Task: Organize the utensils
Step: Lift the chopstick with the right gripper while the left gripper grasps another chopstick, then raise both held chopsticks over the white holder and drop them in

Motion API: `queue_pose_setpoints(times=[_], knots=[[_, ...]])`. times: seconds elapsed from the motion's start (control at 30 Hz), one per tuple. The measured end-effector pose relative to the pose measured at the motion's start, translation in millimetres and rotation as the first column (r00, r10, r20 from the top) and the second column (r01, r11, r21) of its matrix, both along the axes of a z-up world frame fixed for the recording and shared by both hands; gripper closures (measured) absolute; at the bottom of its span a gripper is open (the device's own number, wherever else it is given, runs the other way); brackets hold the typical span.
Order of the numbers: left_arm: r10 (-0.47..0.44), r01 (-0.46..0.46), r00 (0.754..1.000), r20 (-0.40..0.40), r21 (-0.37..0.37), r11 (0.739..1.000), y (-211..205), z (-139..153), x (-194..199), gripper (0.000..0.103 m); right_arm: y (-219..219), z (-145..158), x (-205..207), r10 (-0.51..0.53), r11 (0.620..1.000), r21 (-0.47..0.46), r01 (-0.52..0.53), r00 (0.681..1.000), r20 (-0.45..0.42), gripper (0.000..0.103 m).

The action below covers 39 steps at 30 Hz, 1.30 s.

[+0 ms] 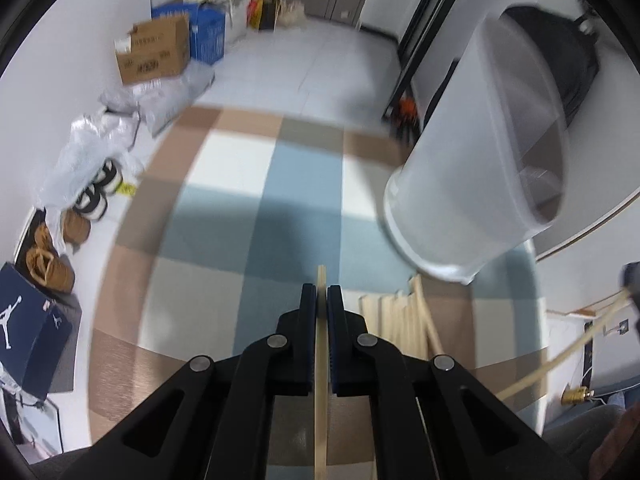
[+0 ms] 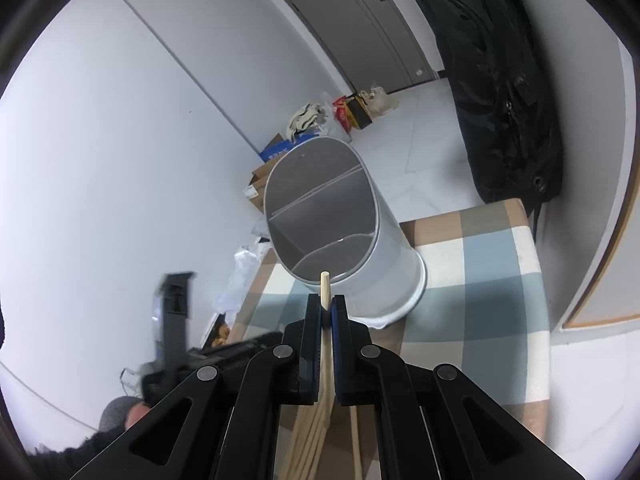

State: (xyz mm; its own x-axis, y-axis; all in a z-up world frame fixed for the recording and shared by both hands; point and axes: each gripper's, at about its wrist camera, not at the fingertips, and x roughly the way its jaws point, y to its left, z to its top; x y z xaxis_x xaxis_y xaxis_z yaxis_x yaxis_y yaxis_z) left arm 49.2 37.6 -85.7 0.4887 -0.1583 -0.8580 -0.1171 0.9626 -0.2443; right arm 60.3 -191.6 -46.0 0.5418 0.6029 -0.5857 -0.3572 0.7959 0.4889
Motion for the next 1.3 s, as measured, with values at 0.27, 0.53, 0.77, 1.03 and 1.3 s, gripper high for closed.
queue_pose_setpoints(times=[0.27,0.53,0.77,1.03,1.3], knots=[[-0.005,0.004,0.984,0.178,0.007,1.000,-4.4,50.1,-20.3,0.102,4.4,9.2,-14.4,0.005,1.000,-0.010,-0.005,0.998,0.061,0.099],[-0.060,0.058,0.960,0.275,0.016,0.998,-2.4,79.7,-21.1,0.102,9.0,27.1,-25.6,-0.004,1.000,-0.029,0.008,0.992,0.123,0.099],[-0.100,0.094,0.935,0.339,0.036,0.995,-5.7,107.6,-21.1,0.102,13.7,52.3,-23.6,-0.004,0.999,-0.042,0.011,0.985,0.172,0.099],[-0.128,0.122,0.915,0.384,0.040,0.992,-10.2,143.8,-16.5,0.102,16.8,95.4,-8.3,0.001,0.999,-0.043,0.010,0.970,0.242,0.099],[-0.180,0.170,0.872,0.455,0.063,0.983,-23.8,191.0,0.6,0.102,22.4,143.8,21.4,0.007,0.998,-0.065,0.014,0.950,0.313,0.099]])
